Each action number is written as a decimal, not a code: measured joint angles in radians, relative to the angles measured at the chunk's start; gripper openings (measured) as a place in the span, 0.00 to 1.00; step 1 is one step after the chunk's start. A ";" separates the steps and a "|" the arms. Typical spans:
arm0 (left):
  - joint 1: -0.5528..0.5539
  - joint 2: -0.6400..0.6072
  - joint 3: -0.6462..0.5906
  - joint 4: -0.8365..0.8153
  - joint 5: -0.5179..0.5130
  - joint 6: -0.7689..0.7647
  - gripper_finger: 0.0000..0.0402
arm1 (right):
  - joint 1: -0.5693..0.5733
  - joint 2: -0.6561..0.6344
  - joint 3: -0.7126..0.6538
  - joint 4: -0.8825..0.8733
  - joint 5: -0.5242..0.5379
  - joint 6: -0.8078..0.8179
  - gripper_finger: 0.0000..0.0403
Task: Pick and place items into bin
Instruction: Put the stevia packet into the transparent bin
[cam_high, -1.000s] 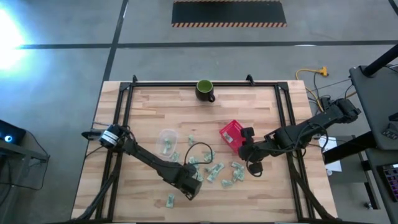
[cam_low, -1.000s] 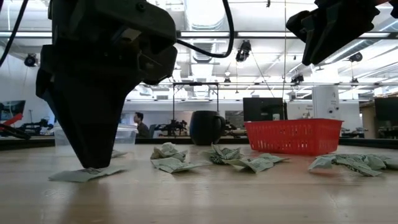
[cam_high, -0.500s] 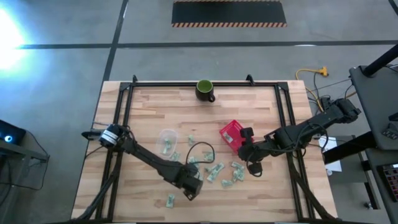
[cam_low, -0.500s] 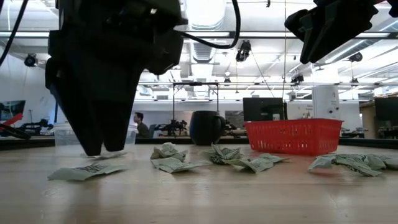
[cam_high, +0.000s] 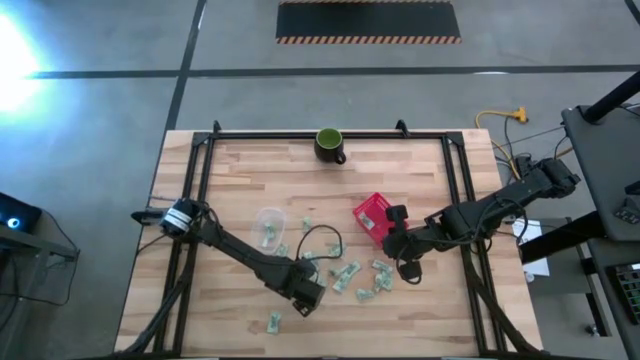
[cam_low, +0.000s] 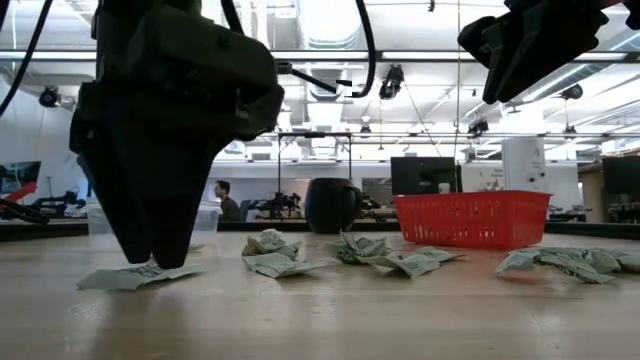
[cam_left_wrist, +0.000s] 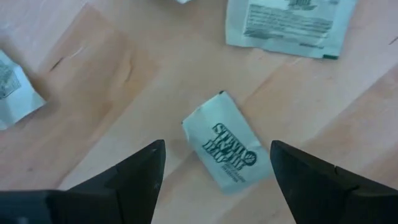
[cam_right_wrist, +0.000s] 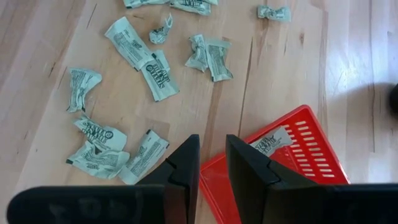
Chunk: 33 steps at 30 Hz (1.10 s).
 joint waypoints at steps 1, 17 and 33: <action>0.000 0.000 0.000 0.004 0.000 0.000 0.68 | 0.000 0.000 0.000 0.000 0.000 0.000 0.17; 0.004 -0.004 -0.053 0.109 0.016 -0.019 0.68 | 0.000 0.000 -0.017 0.026 0.000 0.000 0.17; 0.004 -0.002 -0.066 0.099 0.015 -0.019 0.52 | 0.000 0.000 -0.017 0.026 0.001 0.004 0.17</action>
